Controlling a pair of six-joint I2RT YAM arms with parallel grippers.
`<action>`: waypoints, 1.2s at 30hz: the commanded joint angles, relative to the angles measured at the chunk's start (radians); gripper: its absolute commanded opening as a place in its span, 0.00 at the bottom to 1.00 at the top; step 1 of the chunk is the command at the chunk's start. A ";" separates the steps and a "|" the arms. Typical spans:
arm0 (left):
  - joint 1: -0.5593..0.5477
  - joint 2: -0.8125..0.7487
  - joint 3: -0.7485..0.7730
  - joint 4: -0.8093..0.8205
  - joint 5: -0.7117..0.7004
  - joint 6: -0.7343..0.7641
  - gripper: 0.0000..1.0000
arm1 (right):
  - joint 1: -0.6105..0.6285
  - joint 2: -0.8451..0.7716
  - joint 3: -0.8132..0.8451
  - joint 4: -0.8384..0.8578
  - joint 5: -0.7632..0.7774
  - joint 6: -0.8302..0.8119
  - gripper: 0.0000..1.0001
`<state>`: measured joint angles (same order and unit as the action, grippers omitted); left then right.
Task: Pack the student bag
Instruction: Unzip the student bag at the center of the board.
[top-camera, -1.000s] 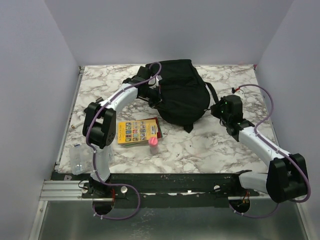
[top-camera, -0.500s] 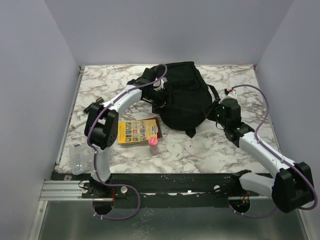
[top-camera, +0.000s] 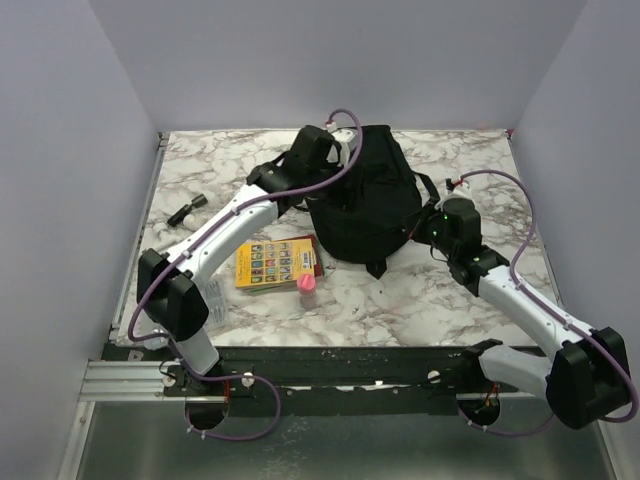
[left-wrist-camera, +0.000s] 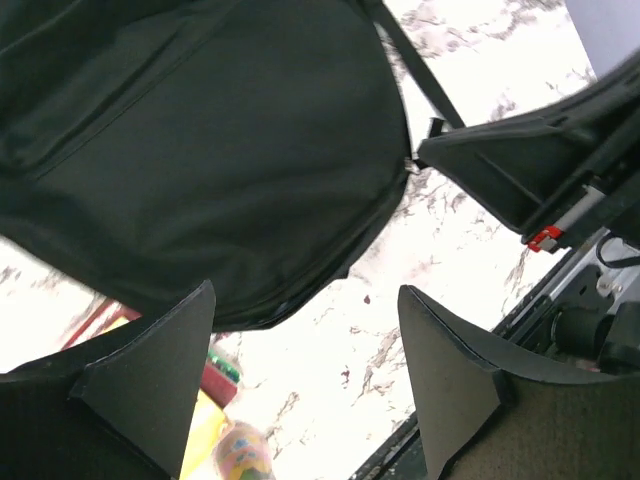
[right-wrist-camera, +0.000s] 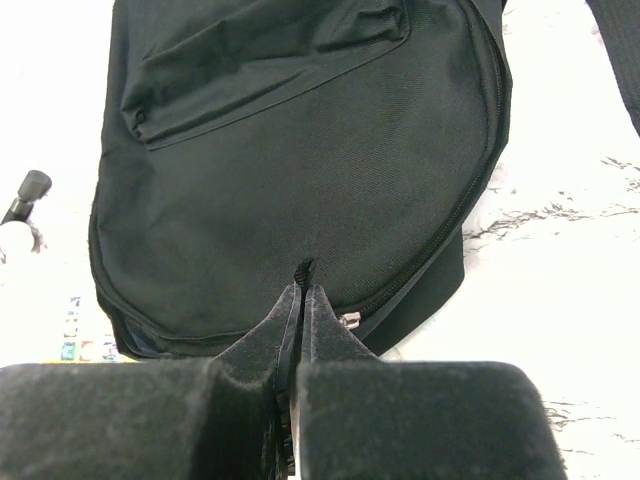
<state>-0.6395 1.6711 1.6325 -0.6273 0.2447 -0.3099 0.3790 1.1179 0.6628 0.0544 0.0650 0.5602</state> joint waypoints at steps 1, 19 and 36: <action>-0.088 0.096 0.013 0.038 0.074 0.134 0.74 | 0.007 -0.060 0.014 -0.015 -0.029 0.012 0.01; -0.109 0.409 0.233 -0.035 0.192 0.029 0.65 | 0.007 -0.086 0.010 -0.016 -0.059 0.029 0.01; -0.111 0.293 0.177 -0.128 -0.021 0.130 0.00 | -0.140 0.069 0.090 -0.064 -0.018 0.112 0.01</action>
<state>-0.7490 2.0739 1.8442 -0.7452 0.2810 -0.2268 0.3012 1.1442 0.6876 -0.0116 0.0750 0.6533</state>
